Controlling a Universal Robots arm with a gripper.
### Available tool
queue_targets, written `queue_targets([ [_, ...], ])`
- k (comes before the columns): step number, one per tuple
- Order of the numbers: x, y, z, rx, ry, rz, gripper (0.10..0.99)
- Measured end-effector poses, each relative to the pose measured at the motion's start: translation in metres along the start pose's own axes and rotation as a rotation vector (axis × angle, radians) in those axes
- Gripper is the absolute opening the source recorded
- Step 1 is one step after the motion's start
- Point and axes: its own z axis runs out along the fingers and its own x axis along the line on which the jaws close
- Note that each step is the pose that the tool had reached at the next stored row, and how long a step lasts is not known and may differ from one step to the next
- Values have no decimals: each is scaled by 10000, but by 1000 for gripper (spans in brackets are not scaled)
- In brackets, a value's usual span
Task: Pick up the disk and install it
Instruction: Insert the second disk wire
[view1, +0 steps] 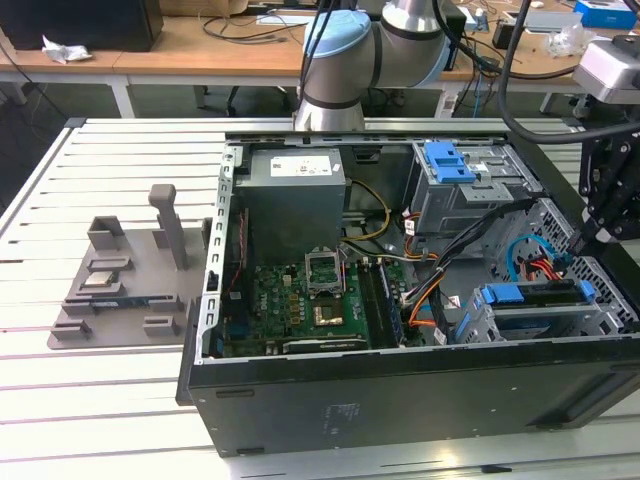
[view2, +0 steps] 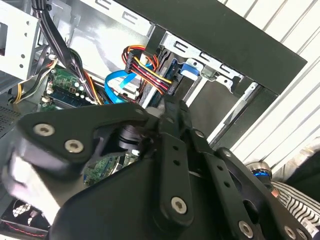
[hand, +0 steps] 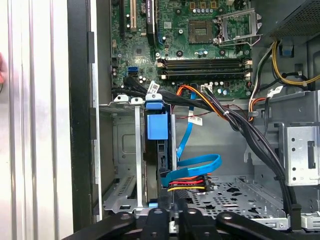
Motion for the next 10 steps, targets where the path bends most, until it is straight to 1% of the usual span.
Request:
queue_targets([
  [1, 0, 0, 0, 0, 0, 0, 302],
  [4, 0, 1, -1, 0, 1, 0, 302],
  [5, 1, 50, 0, 0, 1, -1, 302],
  [9, 10, 315, 8, 0, -3, -1, 302],
  [10, 10, 338, 8, 0, -2, -1, 302],
])
